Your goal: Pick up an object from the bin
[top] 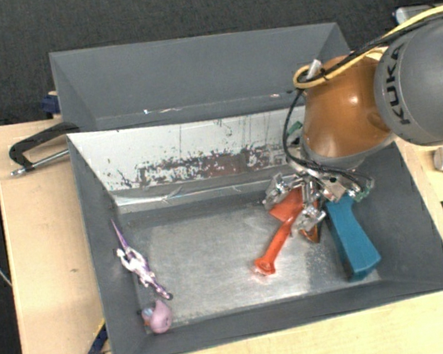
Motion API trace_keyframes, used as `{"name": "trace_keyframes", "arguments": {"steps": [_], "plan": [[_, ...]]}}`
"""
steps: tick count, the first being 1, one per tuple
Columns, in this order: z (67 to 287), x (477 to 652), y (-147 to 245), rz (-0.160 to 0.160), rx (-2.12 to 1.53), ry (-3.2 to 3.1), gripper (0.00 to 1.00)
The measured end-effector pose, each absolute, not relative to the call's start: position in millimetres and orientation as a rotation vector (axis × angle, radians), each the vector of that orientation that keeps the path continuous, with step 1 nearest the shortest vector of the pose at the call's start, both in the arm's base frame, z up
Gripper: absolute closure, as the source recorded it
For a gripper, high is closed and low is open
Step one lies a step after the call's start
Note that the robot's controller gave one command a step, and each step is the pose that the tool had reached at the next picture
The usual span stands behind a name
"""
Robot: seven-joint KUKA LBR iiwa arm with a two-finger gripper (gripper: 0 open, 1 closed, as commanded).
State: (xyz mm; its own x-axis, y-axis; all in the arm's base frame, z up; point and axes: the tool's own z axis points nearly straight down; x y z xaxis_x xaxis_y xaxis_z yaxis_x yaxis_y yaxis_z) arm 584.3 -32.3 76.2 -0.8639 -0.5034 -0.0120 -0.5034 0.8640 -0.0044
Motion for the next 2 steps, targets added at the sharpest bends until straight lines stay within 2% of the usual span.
{"name": "trace_keyframes", "arguments": {"steps": [1, 2], "plan": [[76, 584.3, -32, -0.002, -0.816, 3.021, 1.0], [221, 575.1, -12, 0.0, -0.855, 3.016, 1.0]]}}
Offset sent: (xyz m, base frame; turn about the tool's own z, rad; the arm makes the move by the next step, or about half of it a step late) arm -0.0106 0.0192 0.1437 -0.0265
